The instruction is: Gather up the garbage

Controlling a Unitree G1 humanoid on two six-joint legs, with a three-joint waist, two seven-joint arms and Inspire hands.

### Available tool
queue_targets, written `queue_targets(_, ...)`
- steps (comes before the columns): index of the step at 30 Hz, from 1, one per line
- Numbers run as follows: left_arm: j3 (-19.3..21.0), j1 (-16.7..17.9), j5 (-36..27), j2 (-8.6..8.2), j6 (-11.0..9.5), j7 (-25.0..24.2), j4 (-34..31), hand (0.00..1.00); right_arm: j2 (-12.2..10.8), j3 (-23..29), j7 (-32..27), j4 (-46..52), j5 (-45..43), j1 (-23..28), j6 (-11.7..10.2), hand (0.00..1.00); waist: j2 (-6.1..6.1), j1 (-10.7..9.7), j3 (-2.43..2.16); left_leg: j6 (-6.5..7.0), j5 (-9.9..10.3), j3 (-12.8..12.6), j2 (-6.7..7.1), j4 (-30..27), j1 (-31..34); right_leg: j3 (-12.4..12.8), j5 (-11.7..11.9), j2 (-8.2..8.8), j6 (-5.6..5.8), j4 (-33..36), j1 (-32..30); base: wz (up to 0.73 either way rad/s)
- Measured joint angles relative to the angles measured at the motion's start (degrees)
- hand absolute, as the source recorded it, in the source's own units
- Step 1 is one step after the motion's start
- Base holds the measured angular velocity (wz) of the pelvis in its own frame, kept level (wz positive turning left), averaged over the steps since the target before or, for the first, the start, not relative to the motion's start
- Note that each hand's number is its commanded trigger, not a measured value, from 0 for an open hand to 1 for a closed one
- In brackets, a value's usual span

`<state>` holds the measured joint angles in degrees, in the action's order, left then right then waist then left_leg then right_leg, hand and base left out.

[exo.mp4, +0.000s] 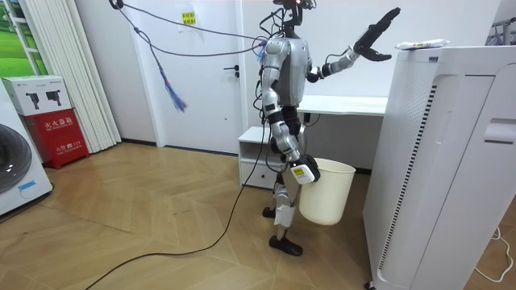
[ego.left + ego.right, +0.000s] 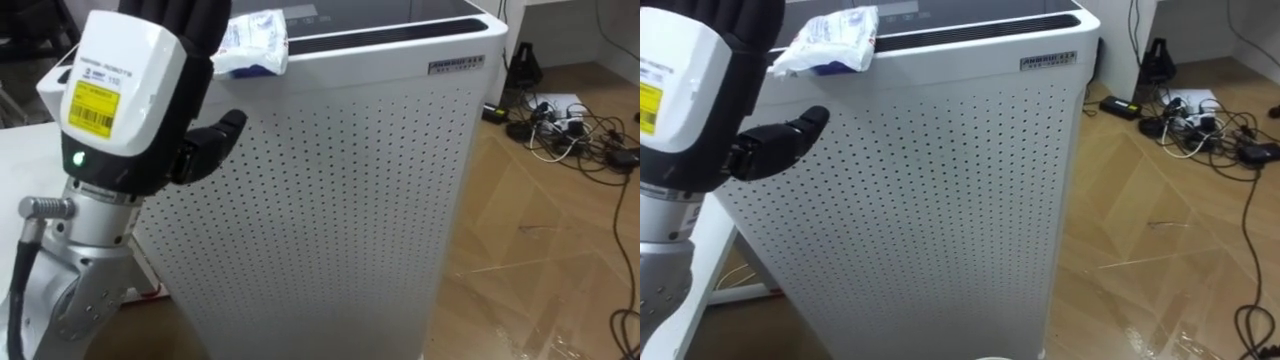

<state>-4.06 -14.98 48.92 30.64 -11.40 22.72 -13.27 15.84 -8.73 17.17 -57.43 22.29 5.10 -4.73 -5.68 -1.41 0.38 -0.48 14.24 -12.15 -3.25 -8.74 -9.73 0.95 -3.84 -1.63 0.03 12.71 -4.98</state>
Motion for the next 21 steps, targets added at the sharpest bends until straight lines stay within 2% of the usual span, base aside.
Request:
queue_targets(3, -0.01, -0.59, 0.00, 0.06, 0.65, -0.36, 1.70, 0.00, 0.55, 0.00, -0.03, 0.04, 0.00, -0.05, 0.22, 1.00, -0.82, -0.08, 0.41, 0.00, 0.00, -0.10, 0.05, 0.02, -0.09, 0.04, 0.05, 0.07, 0.08, 0.10, 0.06, 0.00)
queue_targets(7, -0.01, -1.15, 0.01, 0.07, 1.09, -0.83, 4.70, 0.00, 0.62, 0.01, -0.16, -0.02, 0.10, -0.07, 0.84, 1.00, -1.37, -0.16, 0.48, 0.00, 0.00, -0.20, 0.01, 0.02, 0.01, 0.03, 0.05, 0.00, 0.07, 0.06, -0.15, 0.00)
queue_targets(18, -0.12, -5.67, -0.21, 0.08, 4.00, -2.56, 14.05, 0.00, 0.55, -0.01, -0.08, -1.09, 1.21, -0.74, 1.14, 1.00, -1.13, -1.07, 0.54, 0.00, 0.00, -0.28, 0.02, 0.02, 0.13, 0.07, 0.10, 0.00, 0.05, -0.03, -0.13, 0.00)
queue_targets(21, -0.14, -7.45, -1.86, 0.08, 3.83, -4.14, 16.19, 0.00, 0.52, 0.27, -0.07, -0.90, 1.17, -0.78, 1.15, 1.00, -0.98, -1.36, 0.47, 0.00, 0.00, -0.29, 0.03, 0.00, 0.11, 0.26, 0.10, -0.06, 0.05, 0.02, -0.15, -0.01)
